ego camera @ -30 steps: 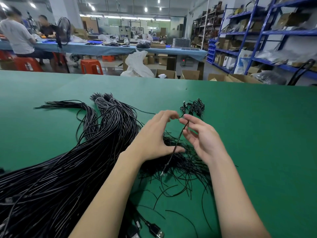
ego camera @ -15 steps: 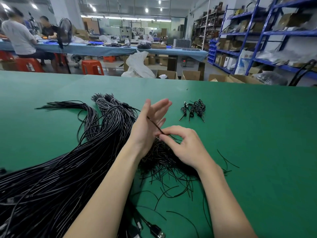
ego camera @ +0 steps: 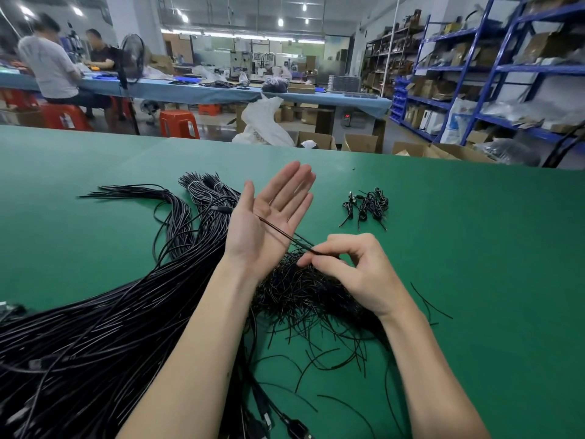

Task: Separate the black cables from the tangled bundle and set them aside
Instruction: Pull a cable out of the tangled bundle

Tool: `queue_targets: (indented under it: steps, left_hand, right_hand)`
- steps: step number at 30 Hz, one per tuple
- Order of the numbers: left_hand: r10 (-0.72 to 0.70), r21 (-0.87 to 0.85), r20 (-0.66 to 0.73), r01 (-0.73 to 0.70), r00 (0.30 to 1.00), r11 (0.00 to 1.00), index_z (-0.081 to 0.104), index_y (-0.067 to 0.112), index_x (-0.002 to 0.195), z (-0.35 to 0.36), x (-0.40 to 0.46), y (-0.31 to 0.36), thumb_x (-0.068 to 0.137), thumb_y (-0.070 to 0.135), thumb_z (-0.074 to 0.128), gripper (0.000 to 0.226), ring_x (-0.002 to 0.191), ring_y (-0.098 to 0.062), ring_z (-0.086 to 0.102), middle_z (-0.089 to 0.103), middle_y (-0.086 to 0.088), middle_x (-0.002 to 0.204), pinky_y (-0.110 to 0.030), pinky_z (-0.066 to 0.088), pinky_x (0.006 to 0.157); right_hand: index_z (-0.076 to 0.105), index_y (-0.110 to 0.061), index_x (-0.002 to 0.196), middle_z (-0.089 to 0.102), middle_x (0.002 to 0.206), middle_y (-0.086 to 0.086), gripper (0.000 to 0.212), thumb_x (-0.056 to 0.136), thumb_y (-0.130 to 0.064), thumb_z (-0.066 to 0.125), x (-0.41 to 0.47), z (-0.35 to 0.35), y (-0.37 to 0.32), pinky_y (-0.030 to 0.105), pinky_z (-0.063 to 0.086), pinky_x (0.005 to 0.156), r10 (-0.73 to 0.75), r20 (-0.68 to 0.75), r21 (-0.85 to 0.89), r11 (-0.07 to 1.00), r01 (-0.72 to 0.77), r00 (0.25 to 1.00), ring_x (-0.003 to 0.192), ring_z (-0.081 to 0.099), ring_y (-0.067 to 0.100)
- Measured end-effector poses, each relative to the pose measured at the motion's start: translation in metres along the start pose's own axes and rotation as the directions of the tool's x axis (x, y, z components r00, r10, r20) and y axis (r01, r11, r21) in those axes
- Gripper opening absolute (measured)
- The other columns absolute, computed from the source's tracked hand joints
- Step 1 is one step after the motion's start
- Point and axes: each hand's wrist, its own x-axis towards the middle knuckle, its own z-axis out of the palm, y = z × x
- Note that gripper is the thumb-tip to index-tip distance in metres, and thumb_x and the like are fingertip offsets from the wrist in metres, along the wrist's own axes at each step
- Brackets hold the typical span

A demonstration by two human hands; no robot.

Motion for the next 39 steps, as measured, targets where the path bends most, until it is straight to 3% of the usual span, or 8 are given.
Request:
queue_targets:
  steps: [4, 8, 12, 16, 23, 27, 32, 39]
  left_hand:
    - [-0.014, -0.027, 0.090, 0.016, 0.996, 1.000, 0.061, 0.002, 0.134, 0.005, -0.002, 0.002, 0.107, 0.051, 0.011, 0.075, 0.140, -0.028, 0.048, 0.057, -0.016, 0.144, -0.039, 0.035, 0.119]
    - [-0.051, -0.018, 0.190, 0.056, 0.980, 0.998, 0.059, 0.000, 0.136, 0.014, -0.008, 0.007, 0.108, 0.048, 0.010, 0.074, 0.141, -0.029, 0.047, 0.057, -0.018, 0.143, -0.040, 0.034, 0.119]
    - [-0.387, 0.199, 0.479, 0.332, 0.788, 0.922, 0.061, -0.006, 0.131, 0.023, -0.019, 0.020, 0.105, 0.048, 0.020, 0.073, 0.128, -0.035, 0.058, 0.062, -0.025, 0.132, -0.046, 0.040, 0.113]
    - [-0.810, 0.763, 0.177, 0.442, 0.559, 0.472, 0.051, -0.020, 0.130, 0.033, -0.024, 0.017, 0.101, 0.058, 0.018, 0.090, 0.119, -0.044, 0.058, 0.054, -0.039, 0.128, -0.050, 0.046, 0.108]
    - [-0.680, 0.890, -0.402, 0.436, 0.613, -0.133, 0.054, -0.002, 0.140, 0.027, -0.015, 0.002, 0.098, 0.067, 0.003, 0.096, 0.131, -0.024, 0.057, 0.060, -0.019, 0.139, -0.039, 0.040, 0.116]
    - [-0.538, 0.933, -0.339, 0.351, 0.772, -0.084, 0.043, 0.014, 0.152, 0.025, -0.009, -0.002, 0.098, 0.069, 0.005, 0.086, 0.144, -0.009, 0.039, 0.045, 0.000, 0.155, -0.035, 0.018, 0.126]
    - [-0.452, 0.928, -0.142, 0.277, 0.881, 0.248, 0.038, 0.027, 0.154, 0.015, -0.005, 0.001, 0.088, 0.081, 0.012, 0.089, 0.145, 0.005, 0.028, 0.039, 0.022, 0.153, -0.032, 0.005, 0.127]
    - [-0.276, 0.774, -0.056, 0.217, 0.959, 0.595, 0.045, 0.024, 0.149, 0.011, -0.001, -0.009, 0.093, 0.071, 0.013, 0.080, 0.143, -0.001, 0.038, 0.043, 0.009, 0.156, -0.037, 0.011, 0.127]
  right_hand:
    - [0.083, -0.017, 0.079, 0.046, 0.051, -0.011, 0.030, 0.095, -0.023, 0.058, 0.003, 0.007, -0.002, 0.025, 0.029, 0.056, -0.045, 0.032, 0.078, 0.996, 0.043, 0.998, 0.052, 0.034, 0.010]
    - [0.080, -0.023, 0.074, 0.037, 0.048, 0.014, 0.039, 0.093, -0.048, 0.059, 0.001, 0.010, 0.011, 0.043, 0.024, 0.054, 0.058, 0.079, -0.058, 0.997, -0.053, 0.995, 0.050, 0.030, 0.035]
    - [0.070, -0.021, 0.065, 0.067, 0.068, -0.004, 0.039, 0.090, -0.045, 0.054, 0.002, 0.005, 0.024, 0.036, 0.048, 0.075, 0.125, 0.041, -0.199, 0.973, -0.115, 0.991, 0.070, 0.060, 0.017]
    - [0.069, -0.026, 0.065, 0.065, 0.073, -0.008, 0.026, 0.078, -0.044, 0.057, 0.014, 0.000, 0.026, 0.033, 0.049, 0.075, 0.106, -0.044, -0.178, 0.978, -0.112, 0.993, 0.074, 0.058, 0.015]
    - [0.071, -0.017, 0.055, 0.054, 0.043, -0.011, 0.047, 0.097, -0.036, 0.065, 0.026, -0.029, 0.005, 0.012, 0.028, 0.049, -0.070, -0.212, -0.303, 0.953, 0.002, 0.975, 0.040, 0.039, 0.005]
    - [0.078, -0.026, 0.065, 0.053, 0.043, -0.009, 0.038, 0.093, -0.046, 0.062, 0.028, -0.044, -0.018, 0.012, 0.028, 0.046, -0.049, -0.164, -0.364, 0.931, -0.014, 0.985, 0.040, 0.038, 0.005]
    - [0.081, -0.025, 0.086, 0.075, 0.075, 0.002, 0.019, 0.097, -0.030, 0.065, 0.033, -0.041, -0.031, 0.037, 0.047, 0.062, 0.024, -0.049, -0.160, 0.987, -0.032, 0.999, 0.066, 0.061, 0.025]
    - [0.081, -0.017, 0.096, 0.057, 0.064, -0.005, 0.017, 0.099, -0.014, 0.064, 0.027, -0.031, -0.016, 0.019, 0.029, 0.045, 0.161, 0.217, 0.133, 0.972, -0.193, 0.963, 0.051, 0.038, 0.011]
